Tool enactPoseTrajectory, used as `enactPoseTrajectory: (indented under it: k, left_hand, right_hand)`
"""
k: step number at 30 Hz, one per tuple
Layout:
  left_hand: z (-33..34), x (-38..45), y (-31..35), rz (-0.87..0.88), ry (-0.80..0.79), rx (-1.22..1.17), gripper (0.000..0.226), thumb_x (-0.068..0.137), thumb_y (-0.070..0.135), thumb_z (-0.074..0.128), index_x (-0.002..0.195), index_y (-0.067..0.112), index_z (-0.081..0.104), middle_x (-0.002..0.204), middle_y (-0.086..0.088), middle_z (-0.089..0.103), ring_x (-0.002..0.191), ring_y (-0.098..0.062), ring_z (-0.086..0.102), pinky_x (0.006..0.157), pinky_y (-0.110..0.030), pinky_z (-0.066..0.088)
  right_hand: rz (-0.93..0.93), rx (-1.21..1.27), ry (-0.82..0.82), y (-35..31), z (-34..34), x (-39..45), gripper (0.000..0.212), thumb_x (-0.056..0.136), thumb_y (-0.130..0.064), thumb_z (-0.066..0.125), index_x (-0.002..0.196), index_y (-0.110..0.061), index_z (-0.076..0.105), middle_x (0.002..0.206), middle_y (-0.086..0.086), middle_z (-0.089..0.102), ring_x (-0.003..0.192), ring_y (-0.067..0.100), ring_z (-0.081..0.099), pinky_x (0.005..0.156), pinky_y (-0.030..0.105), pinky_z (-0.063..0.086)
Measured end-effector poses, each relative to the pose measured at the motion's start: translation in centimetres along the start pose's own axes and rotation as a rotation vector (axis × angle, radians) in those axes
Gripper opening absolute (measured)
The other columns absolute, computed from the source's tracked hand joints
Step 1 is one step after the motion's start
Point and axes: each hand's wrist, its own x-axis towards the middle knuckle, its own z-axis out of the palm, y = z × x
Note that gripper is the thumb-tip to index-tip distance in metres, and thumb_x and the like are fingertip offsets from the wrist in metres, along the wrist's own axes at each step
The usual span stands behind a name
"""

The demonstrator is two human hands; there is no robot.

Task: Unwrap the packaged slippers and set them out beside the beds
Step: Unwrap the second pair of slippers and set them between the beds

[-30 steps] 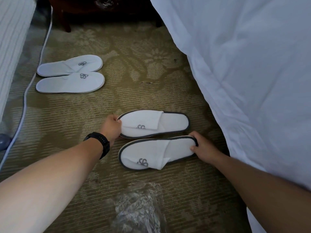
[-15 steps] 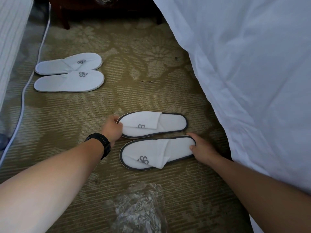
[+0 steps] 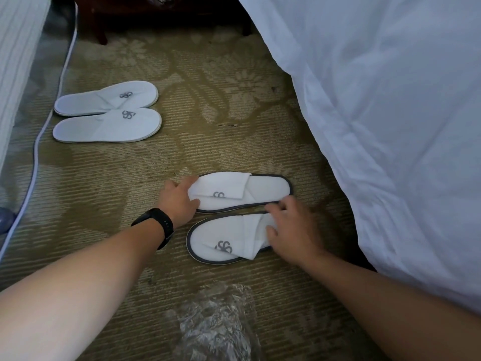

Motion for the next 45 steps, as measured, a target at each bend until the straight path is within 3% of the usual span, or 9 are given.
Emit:
enactPoseTrajectory:
  k: [1,3,5,7,11,34,41,45]
  left_hand:
    - [0.0,0.0,-0.1,0.000,-0.003,0.005,0.066,0.101,0.033,0.064,0.162,0.038,0.038,0.148,-0.021,0.038,0.128,-0.042,0.052,0.110,-0.046,0.048]
    - [0.0,0.1,-0.2,0.006,-0.009,0.019,0.064,0.102,0.033,0.065,0.160,0.037,0.041,0.149,-0.021,0.037,0.127,-0.042,0.054,0.110,-0.046,0.049]
    - [0.1,0.2,-0.2,0.008,-0.007,0.029,0.062,0.102,0.033,0.066,0.160,0.036,0.042,0.150,-0.021,0.037,0.125,-0.043,0.056,0.109,-0.045,0.049]
    - [0.2,0.2,-0.2,0.006,0.004,0.028,0.062,0.102,0.032,0.066,0.160,0.034,0.043,0.150,-0.020,0.036,0.123,-0.042,0.057,0.109,-0.044,0.050]
    - [0.6,0.1,0.0,0.015,0.036,0.014,0.062,0.101,0.028,0.069,0.158,0.031,0.046,0.147,-0.020,0.038,0.120,-0.042,0.058,0.107,-0.044,0.050]
    - [1.0,-0.2,0.6,0.029,0.052,-0.012,0.062,0.099,0.027,0.072,0.157,0.030,0.048,0.145,-0.019,0.042,0.118,-0.038,0.059,0.101,-0.039,0.049]
    - [1.6,0.3,0.9,0.028,0.044,-0.026,0.063,0.097,0.030,0.074,0.156,0.032,0.049,0.144,-0.018,0.042,0.101,-0.029,0.054,0.097,-0.036,0.049]
    - [2.1,0.5,1.3,0.038,0.048,-0.012,0.064,0.096,0.033,0.075,0.155,0.033,0.049,0.142,-0.019,0.044,0.113,-0.037,0.060,0.097,-0.038,0.050]
  right_hand:
    - [-0.142,0.020,-0.043,-1.3,0.4,-0.2,0.052,0.093,-0.046,0.063,0.144,-0.036,0.055,0.143,0.004,0.046,0.124,0.026,0.049,0.107,0.044,0.049]
    - [-0.348,0.028,-0.179,-4.0,1.8,-0.5,0.064,0.091,-0.050,0.066,0.151,-0.046,0.044,0.163,0.004,0.031,0.147,0.030,0.029,0.128,0.049,0.021]
    - [-0.437,-0.035,-0.269,-6.0,3.2,-0.6,0.074,0.093,-0.042,0.068,0.158,-0.048,0.032,0.175,0.008,0.014,0.158,0.034,0.010,0.129,0.054,0.006]
    - [-0.415,-0.090,-0.324,-7.0,4.0,-0.5,0.077,0.097,-0.028,0.067,0.161,-0.047,0.029,0.178,0.012,0.006,0.162,0.038,0.003,0.129,0.059,0.001]
    - [-0.380,-0.112,-0.341,-7.8,4.2,-0.2,0.075,0.097,-0.014,0.064,0.160,-0.041,0.034,0.176,0.017,0.009,0.161,0.045,0.006,0.127,0.064,0.005]
    - [-0.340,-0.097,-0.318,-7.4,4.4,-0.3,0.084,0.091,-0.027,0.076,0.159,-0.045,0.030,0.176,0.012,0.008,0.160,0.041,0.004,0.127,0.064,0.004]
    - [-0.332,-0.079,-0.336,-6.3,4.6,-0.3,0.085,0.090,-0.027,0.077,0.159,-0.045,0.031,0.176,0.011,0.007,0.162,0.041,0.000,0.127,0.064,-0.002]
    - [-0.318,-0.084,-0.330,-5.7,4.5,-0.4,0.086,0.088,-0.027,0.077,0.158,-0.045,0.031,0.176,0.012,0.007,0.161,0.041,0.000,0.127,0.065,-0.003]
